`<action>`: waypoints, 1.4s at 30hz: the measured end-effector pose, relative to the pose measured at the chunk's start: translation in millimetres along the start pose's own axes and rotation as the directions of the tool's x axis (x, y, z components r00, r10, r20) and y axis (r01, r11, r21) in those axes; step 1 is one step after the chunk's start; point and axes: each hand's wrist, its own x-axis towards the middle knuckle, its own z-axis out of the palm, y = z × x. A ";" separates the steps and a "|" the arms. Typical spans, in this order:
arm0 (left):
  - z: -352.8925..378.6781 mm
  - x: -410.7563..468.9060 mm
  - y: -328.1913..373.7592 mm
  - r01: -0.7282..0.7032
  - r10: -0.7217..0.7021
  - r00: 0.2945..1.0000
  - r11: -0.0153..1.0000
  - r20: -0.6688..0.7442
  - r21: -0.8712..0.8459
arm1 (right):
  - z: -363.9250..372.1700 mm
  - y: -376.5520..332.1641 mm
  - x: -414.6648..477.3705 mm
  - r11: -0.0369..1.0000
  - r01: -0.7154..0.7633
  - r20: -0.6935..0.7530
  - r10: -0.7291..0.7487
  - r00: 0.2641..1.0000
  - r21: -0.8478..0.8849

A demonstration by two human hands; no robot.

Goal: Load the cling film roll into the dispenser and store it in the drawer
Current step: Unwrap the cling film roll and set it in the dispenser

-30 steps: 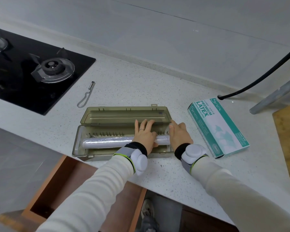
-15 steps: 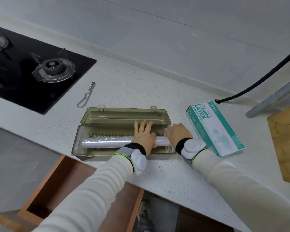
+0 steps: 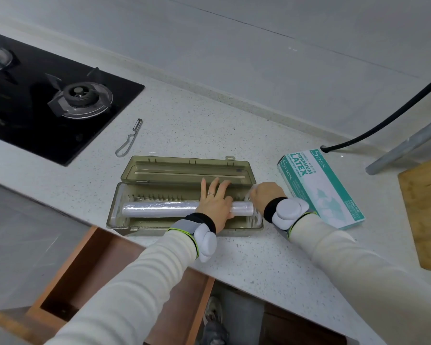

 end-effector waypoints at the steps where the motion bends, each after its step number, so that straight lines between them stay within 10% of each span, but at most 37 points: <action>1: 0.3 -0.1 0.1 -0.001 0.001 1.000 1.000 -0.003 0.004 | -1.4 0.2 -0.2 1.000 0.014 0.000 -0.014 1.000 -0.028; 23: -0.6 14.3 -0.6 0.035 -0.034 0.999 0.998 -0.029 0.058 | -22.2 7.3 19.2 0.987 0.046 0.003 -0.047 0.999 -0.151; 42: -0.8 13.2 1.3 0.055 -0.055 0.998 0.998 0.004 0.021 | 8.4 -6.4 27.9 0.953 -0.182 -0.017 0.191 0.981 0.243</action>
